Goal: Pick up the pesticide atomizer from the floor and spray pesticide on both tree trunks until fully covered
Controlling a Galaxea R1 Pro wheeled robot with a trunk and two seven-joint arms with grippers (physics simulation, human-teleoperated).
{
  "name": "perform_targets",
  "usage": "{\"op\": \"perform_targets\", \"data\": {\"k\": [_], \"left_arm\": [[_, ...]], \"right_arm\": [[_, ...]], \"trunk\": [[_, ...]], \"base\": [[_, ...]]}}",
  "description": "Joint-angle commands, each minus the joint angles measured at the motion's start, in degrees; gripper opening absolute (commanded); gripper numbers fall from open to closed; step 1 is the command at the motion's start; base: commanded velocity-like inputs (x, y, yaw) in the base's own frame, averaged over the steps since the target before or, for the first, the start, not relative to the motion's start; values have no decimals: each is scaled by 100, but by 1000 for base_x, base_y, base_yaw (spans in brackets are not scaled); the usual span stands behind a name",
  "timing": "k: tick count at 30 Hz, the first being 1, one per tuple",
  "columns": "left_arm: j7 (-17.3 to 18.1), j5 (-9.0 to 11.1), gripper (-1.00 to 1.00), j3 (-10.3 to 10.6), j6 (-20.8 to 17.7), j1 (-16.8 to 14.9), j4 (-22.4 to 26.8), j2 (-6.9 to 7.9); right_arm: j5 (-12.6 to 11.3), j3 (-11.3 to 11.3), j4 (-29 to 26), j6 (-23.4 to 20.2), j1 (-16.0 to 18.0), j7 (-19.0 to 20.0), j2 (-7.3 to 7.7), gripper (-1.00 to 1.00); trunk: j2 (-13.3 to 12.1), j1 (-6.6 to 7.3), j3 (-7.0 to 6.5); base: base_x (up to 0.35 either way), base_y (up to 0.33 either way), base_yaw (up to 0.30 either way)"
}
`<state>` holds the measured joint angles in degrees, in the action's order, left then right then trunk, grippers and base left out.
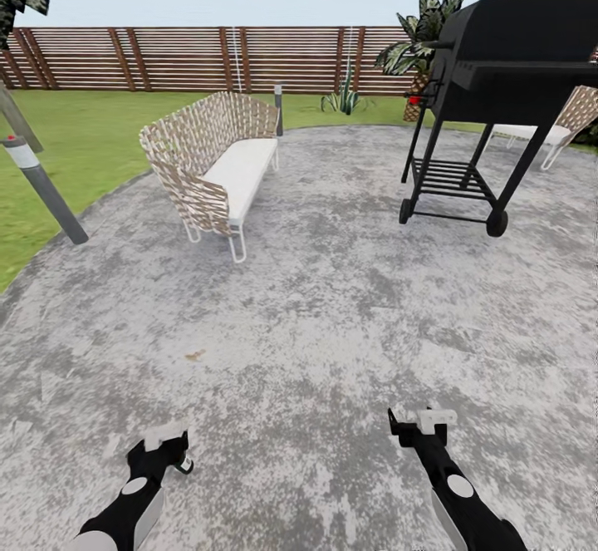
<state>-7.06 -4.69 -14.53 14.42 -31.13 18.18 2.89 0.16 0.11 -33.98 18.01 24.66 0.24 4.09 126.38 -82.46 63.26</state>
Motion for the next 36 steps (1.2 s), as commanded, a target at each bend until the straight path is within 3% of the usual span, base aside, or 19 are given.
{"op": "perform_targets", "data": {"k": [1, 5, 21, 36], "left_arm": [[-14, -50, 100, -23, 22, -5, -6, -1], [-14, -50, 100, -22, 25, -13, -10, 8], [-6, -59, 100, -14, 17, -19, -16, 5], [-5, -59, 100, -14, 17, -24, -16, 9]], "right_arm": [[1, 3, 5, 18, 3, 2, -1, 100], [1, 13, 3, 18, 3, 2, -4, 100], [-8, 7, -4, 18, 3, 0, -4, 100], [-8, -11, -4, 18, 3, -3, -4, 100]], "trunk": [[1, 1, 5], [1, 1, 6], [643, -350, 293], [1245, -680, 670]], "base": [[0, 0, -75], [0, 0, -32], [0, 0, -1], [0, 0, 0]]}}
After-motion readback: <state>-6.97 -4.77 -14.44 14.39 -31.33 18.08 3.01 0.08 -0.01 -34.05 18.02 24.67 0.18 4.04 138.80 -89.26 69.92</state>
